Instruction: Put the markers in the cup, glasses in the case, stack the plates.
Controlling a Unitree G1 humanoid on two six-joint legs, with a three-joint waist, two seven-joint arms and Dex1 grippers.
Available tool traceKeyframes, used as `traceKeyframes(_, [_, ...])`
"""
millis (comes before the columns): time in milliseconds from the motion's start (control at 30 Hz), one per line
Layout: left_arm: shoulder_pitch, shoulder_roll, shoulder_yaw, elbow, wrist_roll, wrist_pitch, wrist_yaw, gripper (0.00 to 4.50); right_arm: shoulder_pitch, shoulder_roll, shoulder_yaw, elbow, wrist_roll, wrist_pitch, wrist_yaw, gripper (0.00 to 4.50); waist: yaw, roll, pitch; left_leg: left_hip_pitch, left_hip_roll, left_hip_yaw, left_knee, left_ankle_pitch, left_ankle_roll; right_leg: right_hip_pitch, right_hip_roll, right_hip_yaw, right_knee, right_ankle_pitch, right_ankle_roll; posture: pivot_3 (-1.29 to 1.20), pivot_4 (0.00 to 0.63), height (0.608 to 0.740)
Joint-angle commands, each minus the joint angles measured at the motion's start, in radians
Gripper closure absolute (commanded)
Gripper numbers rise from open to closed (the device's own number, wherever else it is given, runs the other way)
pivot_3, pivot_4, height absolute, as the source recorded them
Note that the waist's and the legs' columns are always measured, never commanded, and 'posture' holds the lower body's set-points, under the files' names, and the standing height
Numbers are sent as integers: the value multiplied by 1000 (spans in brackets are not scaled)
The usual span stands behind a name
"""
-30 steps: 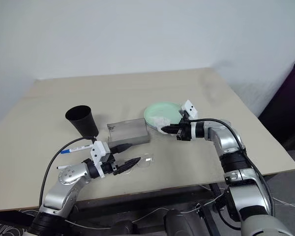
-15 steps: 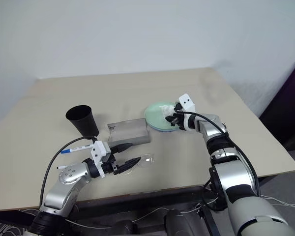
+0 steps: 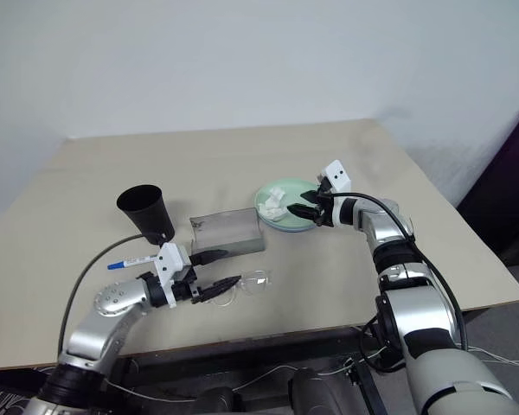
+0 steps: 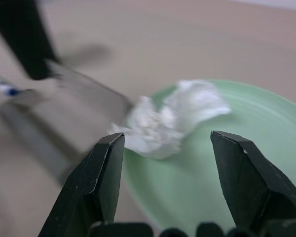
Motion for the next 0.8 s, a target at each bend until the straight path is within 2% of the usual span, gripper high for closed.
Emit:
traceKeyframes(33, [-103,68,-22,54,28,33,-104,1072,81,-37,18,-221,67,55,134,1489,0,0,0,0,0,0,0,0,0,0,0,0,0,0,0,0,0,737])
traceKeyframes(167, [-200,105,-71,124,46,64,-211,1072,156,-46,32,-352,83,102,148,1489,-2,0,0,0,0,1,1,0,0,0,0,0,0,0,0,0,0,737])
traceKeyframes(400, [-360,88,-162,240,80,120,-364,1072,255,-35,42,-496,110,147,118,1489,0,0,0,1,0,0,1,0,0,0,0,0,1,0,0,0,0,737])
traceKeyframes(633, [-419,75,-220,310,132,118,-445,1072,355,-77,67,-658,155,196,155,1489,1,0,0,-1,0,0,1,0,0,-1,0,0,0,0,0,0,0,737])
traceKeyframes(800, [-441,41,-252,350,175,99,-464,1072,391,-78,76,-699,157,204,131,1489,1,-1,0,0,0,1,2,0,0,0,0,0,1,0,0,0,0,737])
